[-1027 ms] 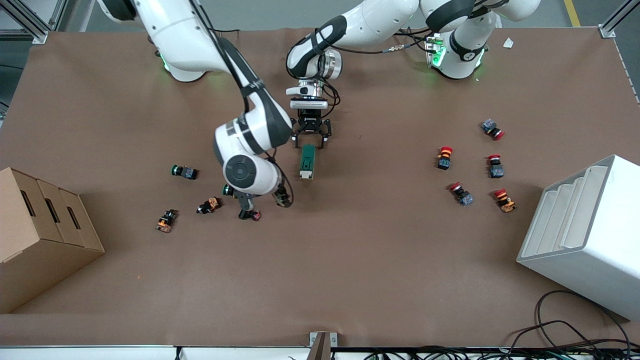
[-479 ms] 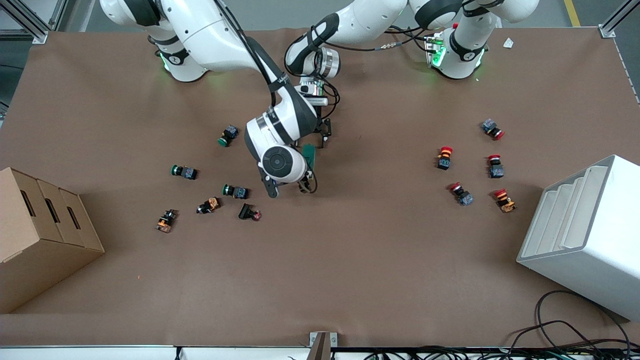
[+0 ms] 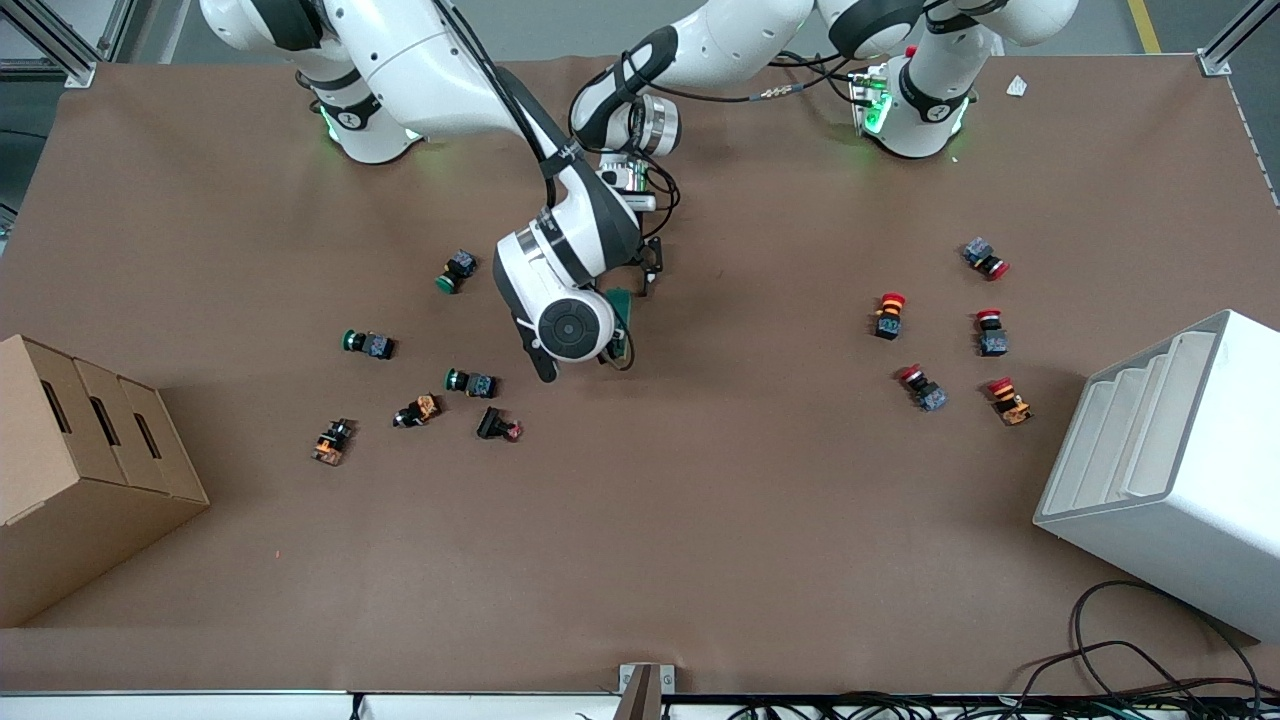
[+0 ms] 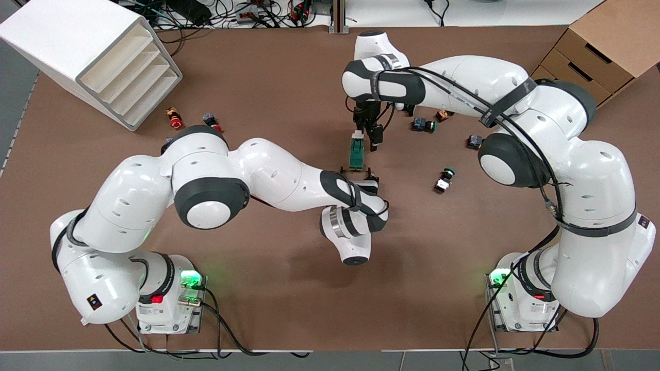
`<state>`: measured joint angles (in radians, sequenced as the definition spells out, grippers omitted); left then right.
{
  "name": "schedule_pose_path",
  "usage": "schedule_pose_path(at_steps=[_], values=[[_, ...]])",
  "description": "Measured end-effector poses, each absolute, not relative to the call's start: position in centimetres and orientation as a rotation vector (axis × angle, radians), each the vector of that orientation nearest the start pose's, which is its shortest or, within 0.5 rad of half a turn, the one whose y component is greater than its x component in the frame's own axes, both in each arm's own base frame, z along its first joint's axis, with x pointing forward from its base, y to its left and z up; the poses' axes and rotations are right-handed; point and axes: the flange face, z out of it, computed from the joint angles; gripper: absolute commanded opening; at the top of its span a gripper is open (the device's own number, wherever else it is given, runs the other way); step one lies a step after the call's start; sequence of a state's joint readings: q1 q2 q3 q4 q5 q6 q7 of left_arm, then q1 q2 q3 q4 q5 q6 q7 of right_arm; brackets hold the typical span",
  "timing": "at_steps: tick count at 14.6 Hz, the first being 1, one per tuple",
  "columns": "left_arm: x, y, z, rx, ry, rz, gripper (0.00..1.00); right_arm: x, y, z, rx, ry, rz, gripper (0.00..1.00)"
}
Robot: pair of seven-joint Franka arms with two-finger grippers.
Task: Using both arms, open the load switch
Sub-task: 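Press the white lever down with the right gripper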
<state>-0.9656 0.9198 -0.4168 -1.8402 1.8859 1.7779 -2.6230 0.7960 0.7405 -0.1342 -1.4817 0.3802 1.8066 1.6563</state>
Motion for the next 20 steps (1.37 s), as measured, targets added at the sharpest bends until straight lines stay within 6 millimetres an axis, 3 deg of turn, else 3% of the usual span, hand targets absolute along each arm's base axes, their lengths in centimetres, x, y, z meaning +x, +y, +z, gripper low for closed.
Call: schedule_pose_path(at_steps=[7,16,18,20], values=[[19.4,-56.6,5.6,-2.619,0.057,-1.799,1.0,48.1,45.1,21.5,-2.921,1.691,0.807,1.0],[19.4,-56.6,5.6,-2.619,0.057,-1.8,1.0,46.1,44.1,19.3,-3.014,1.593,0.917,1.0],[19.4,-56.6,5.6,-2.619,0.057,-1.8,1.0,47.7,42.5,20.4,-3.036,1.478,0.932,1.0],[19.4,-56.6,5.6,-2.619,0.057,-1.8,1.0,51.4,38.6,23.9,-3.018,1.338,0.911,1.0]])
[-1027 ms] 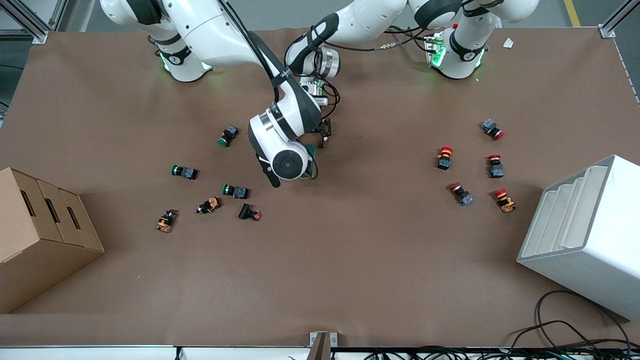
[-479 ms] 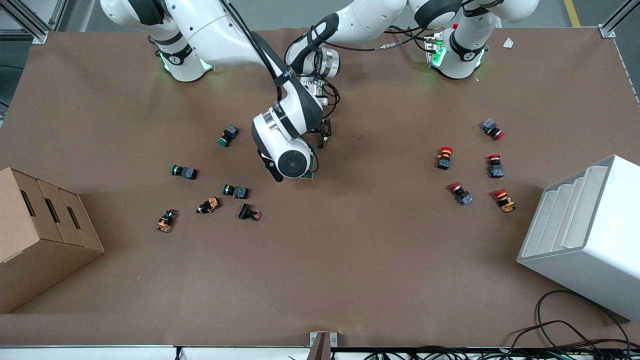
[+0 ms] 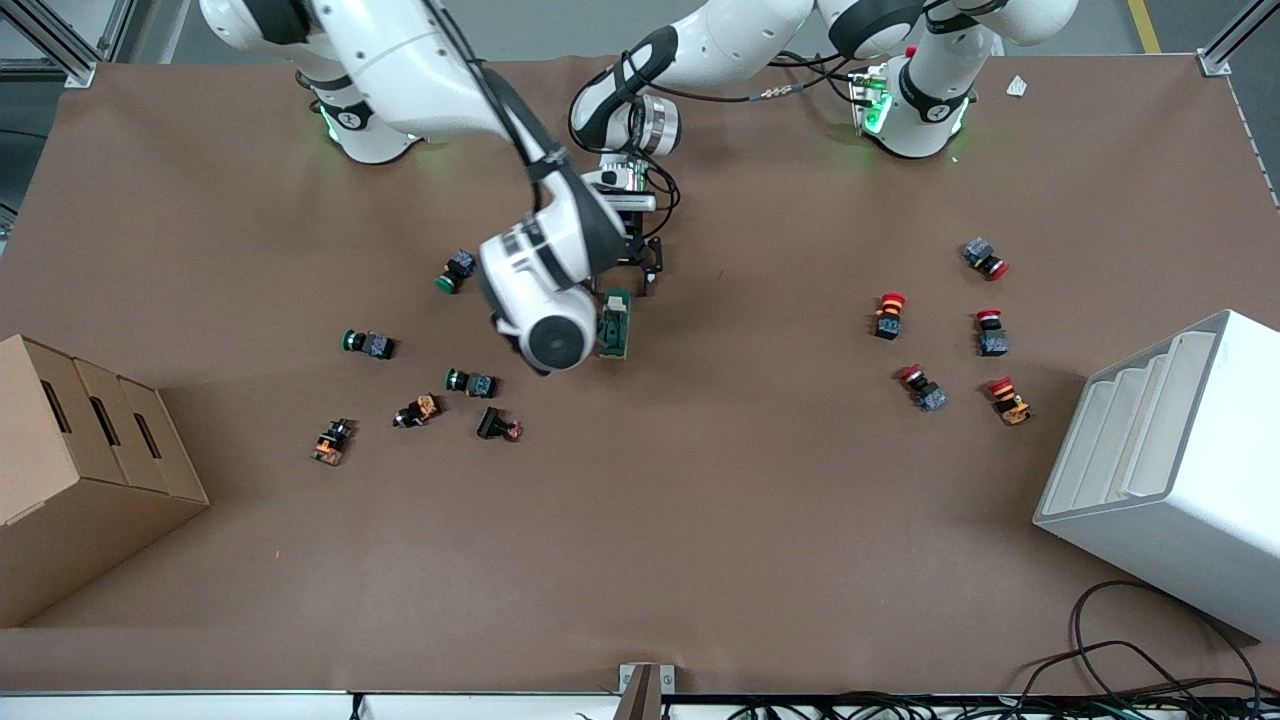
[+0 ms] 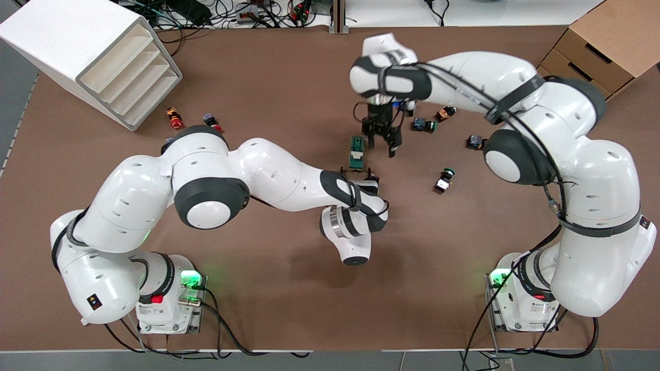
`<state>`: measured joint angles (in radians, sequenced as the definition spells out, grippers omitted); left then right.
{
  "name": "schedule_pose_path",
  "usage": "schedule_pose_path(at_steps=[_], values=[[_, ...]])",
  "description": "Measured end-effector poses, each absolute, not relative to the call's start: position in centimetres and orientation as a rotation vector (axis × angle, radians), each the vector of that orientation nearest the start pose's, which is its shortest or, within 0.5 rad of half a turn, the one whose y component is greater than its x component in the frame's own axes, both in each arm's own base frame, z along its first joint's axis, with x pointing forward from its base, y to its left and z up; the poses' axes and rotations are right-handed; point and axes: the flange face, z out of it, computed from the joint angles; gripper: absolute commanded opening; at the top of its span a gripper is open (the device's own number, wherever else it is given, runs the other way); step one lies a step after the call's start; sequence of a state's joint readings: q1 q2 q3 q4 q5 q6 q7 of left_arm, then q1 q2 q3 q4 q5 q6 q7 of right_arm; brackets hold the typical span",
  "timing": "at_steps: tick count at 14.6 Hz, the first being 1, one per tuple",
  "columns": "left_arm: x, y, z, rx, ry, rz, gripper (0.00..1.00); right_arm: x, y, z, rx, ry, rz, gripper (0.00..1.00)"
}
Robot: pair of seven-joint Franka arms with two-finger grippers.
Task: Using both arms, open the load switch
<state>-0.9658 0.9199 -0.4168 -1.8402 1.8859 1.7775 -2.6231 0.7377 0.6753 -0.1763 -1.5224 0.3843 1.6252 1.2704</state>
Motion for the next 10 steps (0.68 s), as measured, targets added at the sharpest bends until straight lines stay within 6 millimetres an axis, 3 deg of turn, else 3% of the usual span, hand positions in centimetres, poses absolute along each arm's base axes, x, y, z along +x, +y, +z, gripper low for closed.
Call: schedule_pose_path(at_steps=[2,4,7,10], values=[[19.5,-56.6,5.6,-2.619,0.057,-1.8,1.0,55.4,32.7,28.9,-3.016,1.197,0.84,1.0],[19.5,-56.6,5.7,-2.62,0.051,-1.798,1.0,58.2,26.0,33.5,-3.041,1.011,0.796,1.0],[19.2,-56.9,6.7,-2.624,-0.048,-1.698,1.0,60.7,14.6,39.1,-3.07,0.659,0.742,1.0],[18.5,-58.7,11.1,-2.65,-0.149,-1.578,1.0,61.4,4.2,44.1,-3.077,0.306,0.619,1.0]])
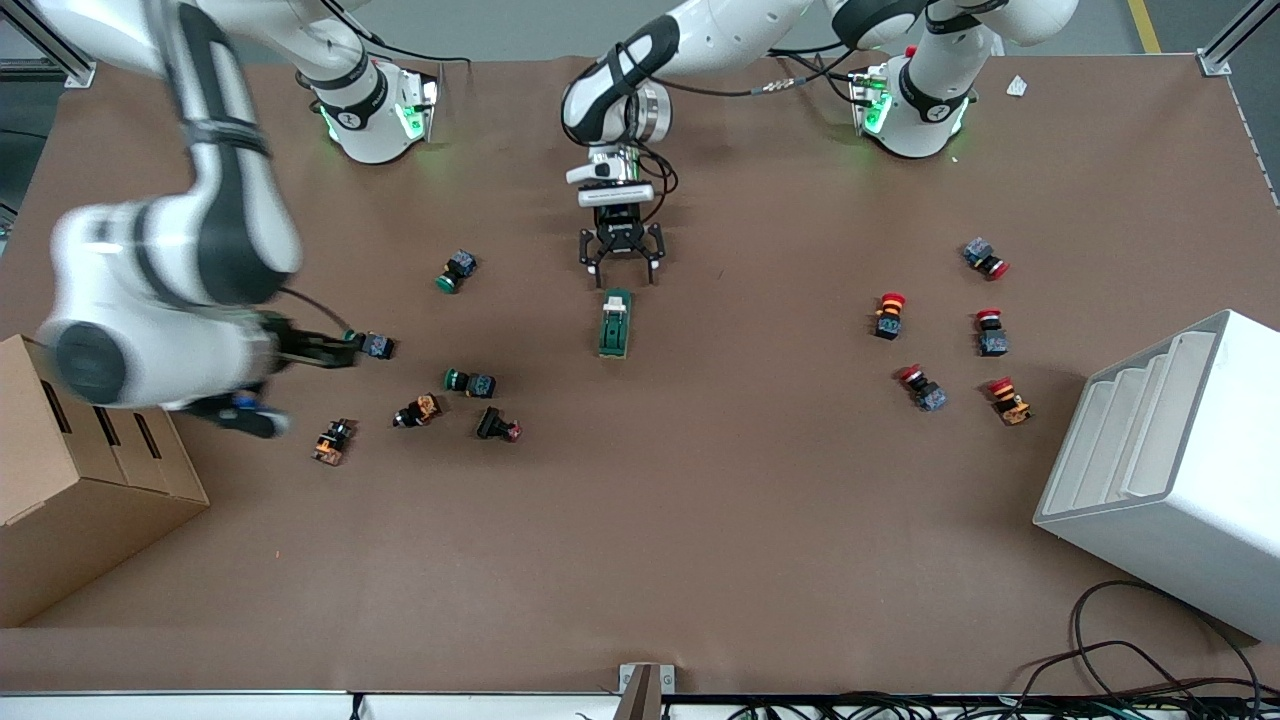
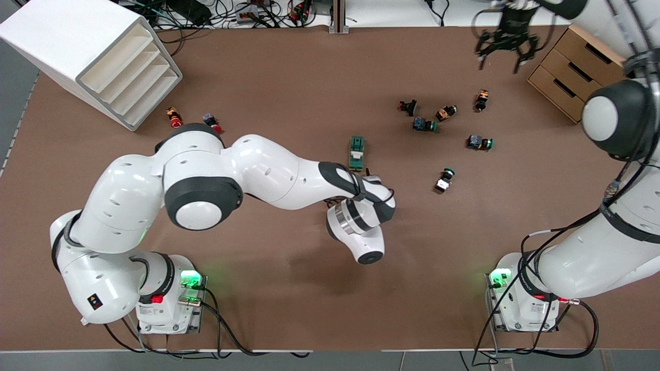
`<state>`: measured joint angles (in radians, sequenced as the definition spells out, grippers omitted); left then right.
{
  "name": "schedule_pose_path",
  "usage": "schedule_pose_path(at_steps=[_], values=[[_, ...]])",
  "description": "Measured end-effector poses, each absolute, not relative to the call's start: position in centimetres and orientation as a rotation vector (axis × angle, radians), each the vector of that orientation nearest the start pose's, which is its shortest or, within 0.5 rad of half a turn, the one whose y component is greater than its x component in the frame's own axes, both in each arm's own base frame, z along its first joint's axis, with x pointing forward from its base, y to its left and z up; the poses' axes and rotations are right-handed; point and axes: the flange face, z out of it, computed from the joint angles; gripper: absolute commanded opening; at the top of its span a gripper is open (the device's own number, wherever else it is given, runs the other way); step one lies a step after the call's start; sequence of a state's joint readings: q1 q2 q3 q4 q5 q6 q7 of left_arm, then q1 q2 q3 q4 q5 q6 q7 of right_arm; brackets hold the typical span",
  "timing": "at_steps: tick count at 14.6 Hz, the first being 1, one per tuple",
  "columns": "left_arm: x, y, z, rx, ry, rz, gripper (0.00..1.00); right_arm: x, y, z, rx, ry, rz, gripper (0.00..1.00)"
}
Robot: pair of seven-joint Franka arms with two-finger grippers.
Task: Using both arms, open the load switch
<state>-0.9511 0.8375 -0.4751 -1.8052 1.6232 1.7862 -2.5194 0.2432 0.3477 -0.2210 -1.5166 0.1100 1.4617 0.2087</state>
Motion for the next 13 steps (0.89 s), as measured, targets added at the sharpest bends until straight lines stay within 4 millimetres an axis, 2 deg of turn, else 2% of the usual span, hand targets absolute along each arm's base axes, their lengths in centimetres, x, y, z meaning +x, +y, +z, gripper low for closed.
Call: schedule_pose_path(at_steps=[2,3,5,7,10,13], values=[[19.2,-60.1,15.8,-2.686,-0.219,-1.469,1.0,61.3,-0.6,47.0,-3.08,0.141,0.533,1.0],[20.1,-60.7,18.6,-2.705,-0.247,-1.4,1.0,61.3,-2.5,48.3,-3.078,0.069,0.49,1.0],[23.2,-61.1,24.8,-2.735,-0.31,-1.265,1.0,61.2,-5.6,50.0,-3.076,0.013,0.437,1.0],[27.1,-60.6,31.6,-2.775,-0.355,-1.117,1.0,61.2,-8.0,51.3,-3.078,0.035,0.403,1.0],[34.0,-57.5,41.6,-2.839,-0.339,-0.886,1.0,61.1,-9.7,54.4,-3.085,0.067,0.355,1.0],[41.5,-51.9,49.6,-2.902,-0.285,-0.73,1.0,61.0,-9.3,57.6,-3.095,0.056,0.306,1.0]])
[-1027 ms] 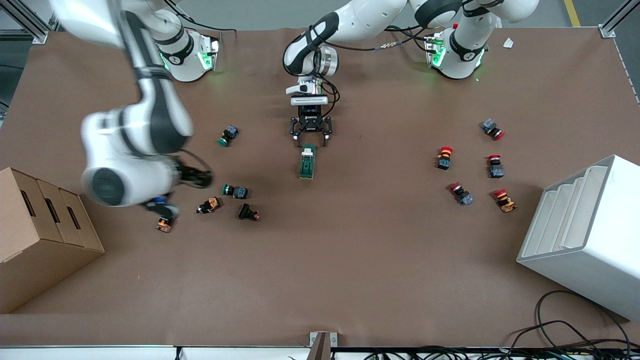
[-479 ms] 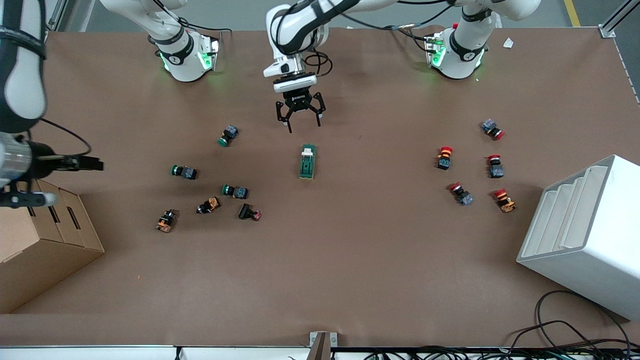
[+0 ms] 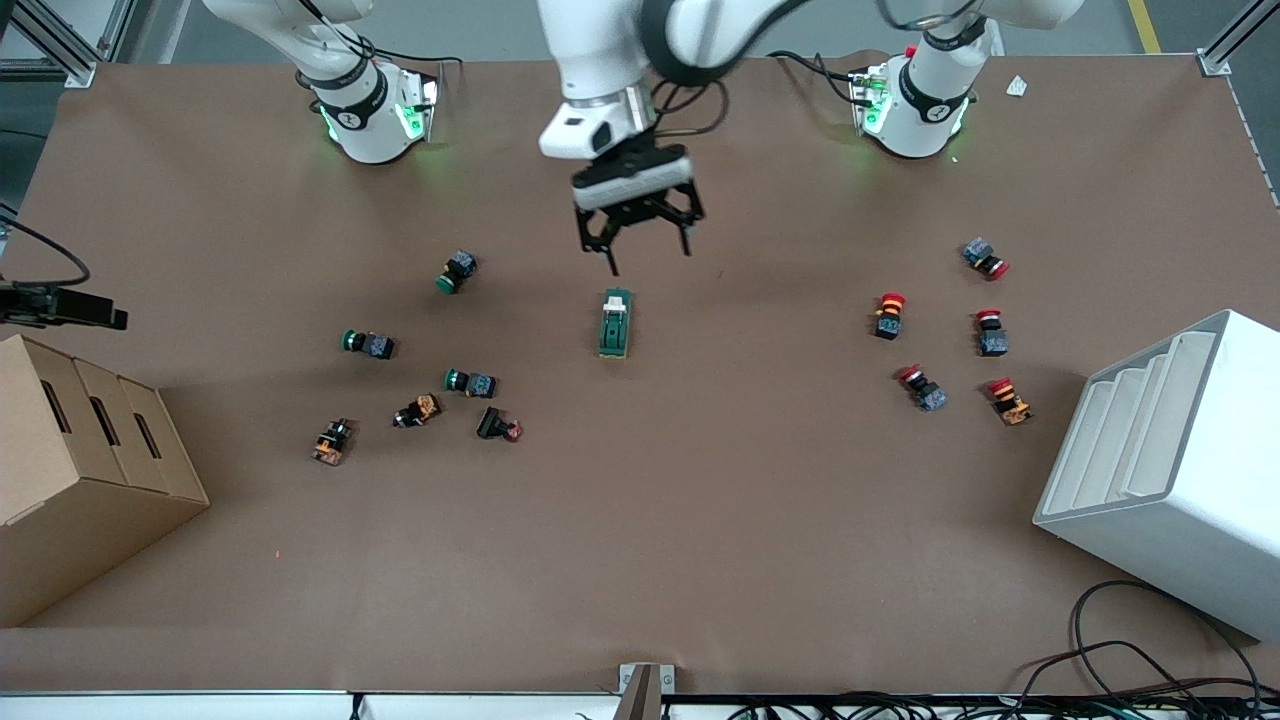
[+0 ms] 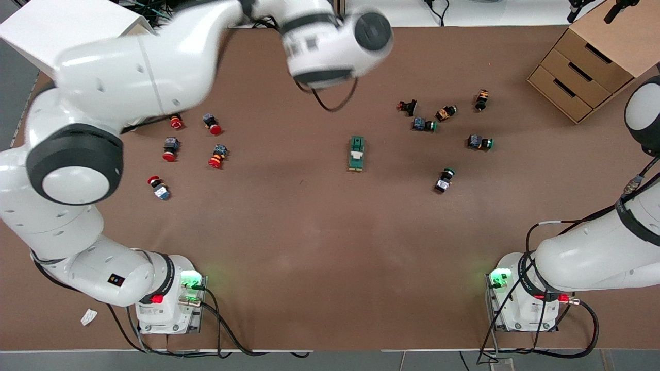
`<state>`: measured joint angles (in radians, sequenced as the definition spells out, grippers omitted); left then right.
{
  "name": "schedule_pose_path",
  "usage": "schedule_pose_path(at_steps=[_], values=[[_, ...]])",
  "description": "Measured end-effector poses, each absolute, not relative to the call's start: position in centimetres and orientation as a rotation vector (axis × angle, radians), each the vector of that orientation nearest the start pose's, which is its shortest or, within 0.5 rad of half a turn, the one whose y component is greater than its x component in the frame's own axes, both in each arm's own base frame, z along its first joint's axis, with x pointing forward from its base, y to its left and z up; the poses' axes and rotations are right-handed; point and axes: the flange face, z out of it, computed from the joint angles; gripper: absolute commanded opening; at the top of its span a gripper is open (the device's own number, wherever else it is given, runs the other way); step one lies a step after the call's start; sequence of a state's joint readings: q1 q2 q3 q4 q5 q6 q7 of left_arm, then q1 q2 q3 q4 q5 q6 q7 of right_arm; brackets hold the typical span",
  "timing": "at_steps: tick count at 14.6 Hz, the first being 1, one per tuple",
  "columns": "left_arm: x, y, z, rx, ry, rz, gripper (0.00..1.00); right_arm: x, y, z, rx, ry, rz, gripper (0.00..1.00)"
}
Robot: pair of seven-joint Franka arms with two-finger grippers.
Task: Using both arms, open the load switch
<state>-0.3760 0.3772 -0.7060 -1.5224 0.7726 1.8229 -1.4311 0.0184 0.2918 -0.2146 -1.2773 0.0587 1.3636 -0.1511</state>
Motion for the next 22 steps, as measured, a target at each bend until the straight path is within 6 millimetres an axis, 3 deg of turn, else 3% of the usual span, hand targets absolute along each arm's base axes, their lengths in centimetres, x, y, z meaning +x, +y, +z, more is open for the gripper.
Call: schedule_pose_path(at_steps=[3,6,10,14,17,22], values=[[48.2,-44.1,55.2,-2.954,-0.266,-0.614,1.0,61.0,-8.8,57.9,-3.084,0.044,0.305,1.0],[52.6,-35.3,59.3,-3.017,-0.219,-0.474,1.0,59.8,-7.6,57.8,-3.035,0.016,0.441,1.0],[54.0,-24.4,64.6,-3.082,-0.094,-0.347,1.0,59.6,-8.0,59.6,-3.05,0.019,0.363,1.0],[53.2,-14.2,66.9,-3.122,0.085,-0.209,1.0,57.8,-7.7,62.7,-3.093,0.024,0.28,1.0],[52.2,-10.4,67.2,-3.134,0.109,-0.117,1.0,56.6,-6.5,63.9,-3.116,0.019,0.256,1.0],[50.3,-10.1,66.5,-3.124,0.143,-0.055,1.0,53.7,-6.3,64.9,-3.142,-0.001,0.202,1.0]])
